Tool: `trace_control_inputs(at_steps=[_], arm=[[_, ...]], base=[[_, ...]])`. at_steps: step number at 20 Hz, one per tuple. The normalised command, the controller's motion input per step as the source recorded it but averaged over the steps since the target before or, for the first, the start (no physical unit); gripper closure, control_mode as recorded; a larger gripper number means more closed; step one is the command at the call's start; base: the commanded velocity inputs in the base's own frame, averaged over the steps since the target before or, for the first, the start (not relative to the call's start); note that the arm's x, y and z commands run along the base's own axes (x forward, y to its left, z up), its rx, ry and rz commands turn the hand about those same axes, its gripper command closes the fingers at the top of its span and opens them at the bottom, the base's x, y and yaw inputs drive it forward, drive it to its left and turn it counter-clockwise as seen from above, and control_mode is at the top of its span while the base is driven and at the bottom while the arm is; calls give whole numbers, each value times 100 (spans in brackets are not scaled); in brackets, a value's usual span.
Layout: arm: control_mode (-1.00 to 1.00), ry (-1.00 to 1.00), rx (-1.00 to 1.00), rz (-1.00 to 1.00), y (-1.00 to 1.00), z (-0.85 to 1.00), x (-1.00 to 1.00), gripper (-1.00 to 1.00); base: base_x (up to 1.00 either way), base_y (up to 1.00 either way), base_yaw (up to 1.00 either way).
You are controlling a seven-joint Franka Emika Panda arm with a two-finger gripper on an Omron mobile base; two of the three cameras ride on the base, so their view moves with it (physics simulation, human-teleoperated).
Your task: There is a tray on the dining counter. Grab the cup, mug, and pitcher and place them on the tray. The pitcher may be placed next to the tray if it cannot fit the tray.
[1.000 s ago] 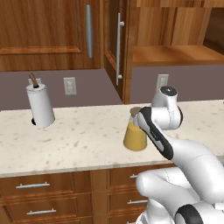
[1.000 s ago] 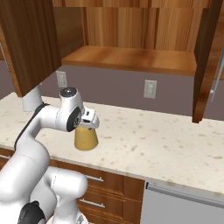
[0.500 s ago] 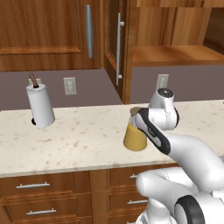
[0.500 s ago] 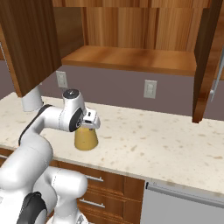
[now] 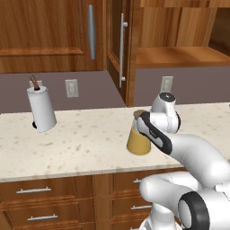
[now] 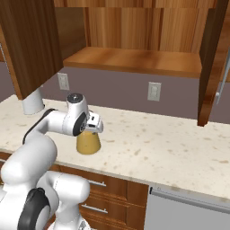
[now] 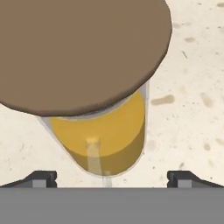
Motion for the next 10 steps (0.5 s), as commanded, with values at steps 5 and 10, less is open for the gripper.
trace_control_inputs(at_steps=[5,10], arm=[[-100,0,0,1,4,-9,11,-100],[-100,0,0,1,4,-7,14,-100]], base=[[0,0,0],[0,0,0]])
